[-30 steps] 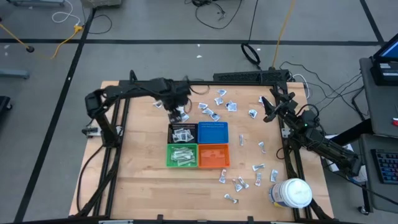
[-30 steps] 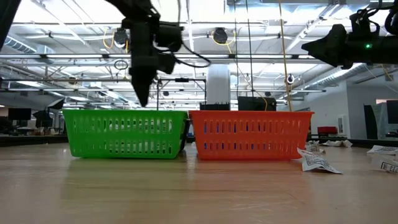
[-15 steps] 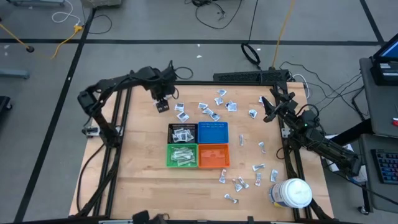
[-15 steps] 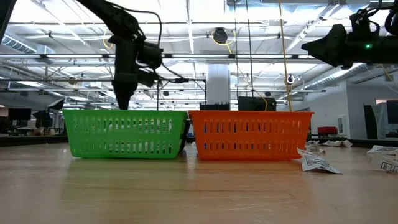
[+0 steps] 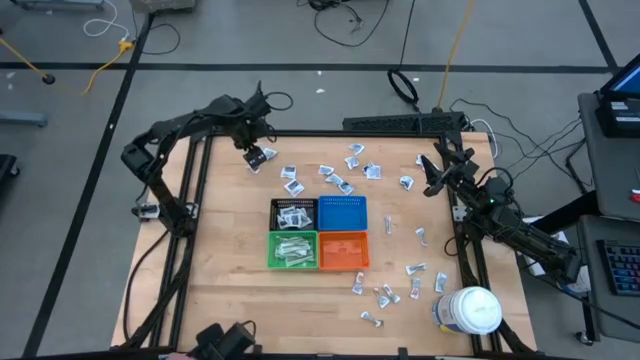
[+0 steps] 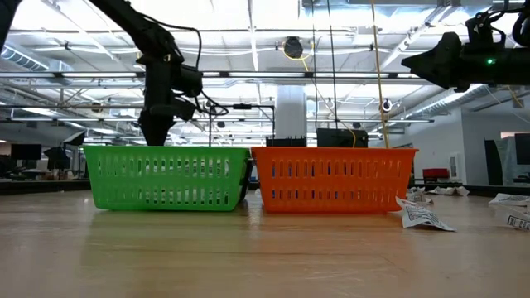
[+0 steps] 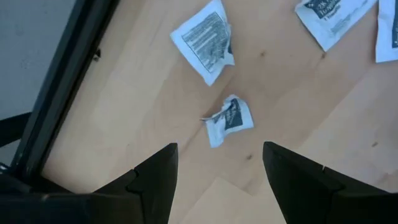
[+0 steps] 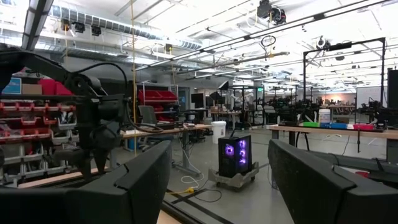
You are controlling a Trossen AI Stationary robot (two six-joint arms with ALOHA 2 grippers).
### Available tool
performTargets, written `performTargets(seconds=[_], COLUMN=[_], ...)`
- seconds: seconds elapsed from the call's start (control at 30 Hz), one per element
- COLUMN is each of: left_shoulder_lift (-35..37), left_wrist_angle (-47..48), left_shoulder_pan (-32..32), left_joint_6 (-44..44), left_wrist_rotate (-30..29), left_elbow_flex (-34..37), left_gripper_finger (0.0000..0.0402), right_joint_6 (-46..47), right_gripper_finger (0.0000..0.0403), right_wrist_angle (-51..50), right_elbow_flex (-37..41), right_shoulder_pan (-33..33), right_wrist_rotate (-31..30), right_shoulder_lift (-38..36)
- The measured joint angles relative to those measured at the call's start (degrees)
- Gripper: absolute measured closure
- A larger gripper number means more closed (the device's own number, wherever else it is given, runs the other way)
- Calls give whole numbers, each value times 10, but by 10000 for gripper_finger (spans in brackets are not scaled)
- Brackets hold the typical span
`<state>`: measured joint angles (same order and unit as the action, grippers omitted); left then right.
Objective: Pick & Place First Aid Supplies
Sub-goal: Put the towelette pack into the black bin
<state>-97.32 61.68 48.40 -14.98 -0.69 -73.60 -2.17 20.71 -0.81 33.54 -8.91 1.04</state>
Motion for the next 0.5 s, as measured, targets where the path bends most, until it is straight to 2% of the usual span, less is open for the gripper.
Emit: performTargets(seconds=[0.5], left_shoulder_lift=[-21], left_wrist_angle=[-157], left_shoulder_pan=[-14], left_joint_6=[42], left_wrist_rotate=[20], left_elbow_flex=[118], left_gripper_finger=[160], right_joint_6=[0], right_gripper_finger=[140], right_wrist_angle=[0], right_elbow_flex=[0], right_shoulder_pan=[0], right_wrist_rotate=[0], right_shoulder_lift=[0])
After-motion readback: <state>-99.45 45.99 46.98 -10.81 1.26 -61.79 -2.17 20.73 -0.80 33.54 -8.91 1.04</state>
